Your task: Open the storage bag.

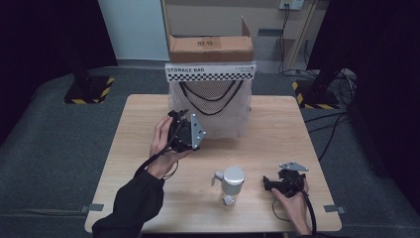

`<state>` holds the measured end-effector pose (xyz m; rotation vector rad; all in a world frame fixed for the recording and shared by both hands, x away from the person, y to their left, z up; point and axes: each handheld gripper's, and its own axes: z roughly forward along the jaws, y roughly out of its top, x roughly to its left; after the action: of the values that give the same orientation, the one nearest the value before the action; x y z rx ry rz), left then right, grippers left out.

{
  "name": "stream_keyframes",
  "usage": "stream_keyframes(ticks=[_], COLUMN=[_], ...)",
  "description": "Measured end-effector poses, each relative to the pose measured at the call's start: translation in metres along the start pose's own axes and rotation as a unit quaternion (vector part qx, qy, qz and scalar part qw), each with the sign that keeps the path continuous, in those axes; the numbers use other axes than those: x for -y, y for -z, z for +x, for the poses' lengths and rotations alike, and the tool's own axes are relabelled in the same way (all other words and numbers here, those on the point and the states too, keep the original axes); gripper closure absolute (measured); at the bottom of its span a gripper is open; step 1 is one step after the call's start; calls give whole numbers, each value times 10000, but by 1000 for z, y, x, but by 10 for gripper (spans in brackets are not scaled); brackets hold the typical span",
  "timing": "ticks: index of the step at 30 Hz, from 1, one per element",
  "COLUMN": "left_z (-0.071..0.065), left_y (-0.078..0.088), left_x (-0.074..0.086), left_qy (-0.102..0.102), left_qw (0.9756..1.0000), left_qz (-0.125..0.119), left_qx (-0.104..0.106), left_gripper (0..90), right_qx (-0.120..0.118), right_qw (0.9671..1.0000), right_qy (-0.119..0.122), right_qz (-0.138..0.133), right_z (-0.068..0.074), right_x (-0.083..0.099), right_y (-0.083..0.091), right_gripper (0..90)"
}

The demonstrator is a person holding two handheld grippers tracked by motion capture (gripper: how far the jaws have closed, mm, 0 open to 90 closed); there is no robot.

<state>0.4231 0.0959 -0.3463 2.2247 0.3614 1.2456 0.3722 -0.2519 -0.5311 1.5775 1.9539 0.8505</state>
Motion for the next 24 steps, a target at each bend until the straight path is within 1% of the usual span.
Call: stream_keyframes(ticks=[2,3,6,7,10,11,12,13,15,18,20,24], left_z=[0,0,-1,-1,-1,-1,-2,-2,-4,-6,-8,-8], left_y=[-4,-4,-10,-10,-15,-15,-18,-18,-22,-25,-30,-33], left_x=[-5,-5,-12,-12,-17,-17,-20,-20,-23,-24,-26,-27], left_qy=[-229,-229,-415,-415,-552,-552,-649,-649,-822,-874,-960,-987], left_qw=[9997,9997,9991,9991,9983,9983,9977,9977,9963,9958,9949,9946], left_qz=[70,70,98,98,147,147,167,167,242,266,308,313], left_qx=[-21,-21,-63,-63,-60,-60,-59,-59,-28,-14,2,8], left_gripper=[193,196,201,203,216,216,219,223,225,235,240,258], right_qx=[0,0,1,1,-1,-1,0,0,-1,-1,0,0], right_qw=[10000,10000,10000,10000,10000,10000,10000,10000,10000,10000,10000,10000], right_qy=[-1,-1,-2,-2,-13,-13,-2,-2,-13,-14,-13,-12], right_qz=[1,1,0,0,2,2,1,1,2,3,2,3], right_z=[0,0,0,0,0,0,0,0,0,0,0,0], right_x=[0,0,0,0,0,0,0,0,0,0,0,0], right_y=[0,0,0,0,0,0,0,0,0,0,0,0], right_gripper=[4,4,4,4,3,3,3,3,4,3,3,4])
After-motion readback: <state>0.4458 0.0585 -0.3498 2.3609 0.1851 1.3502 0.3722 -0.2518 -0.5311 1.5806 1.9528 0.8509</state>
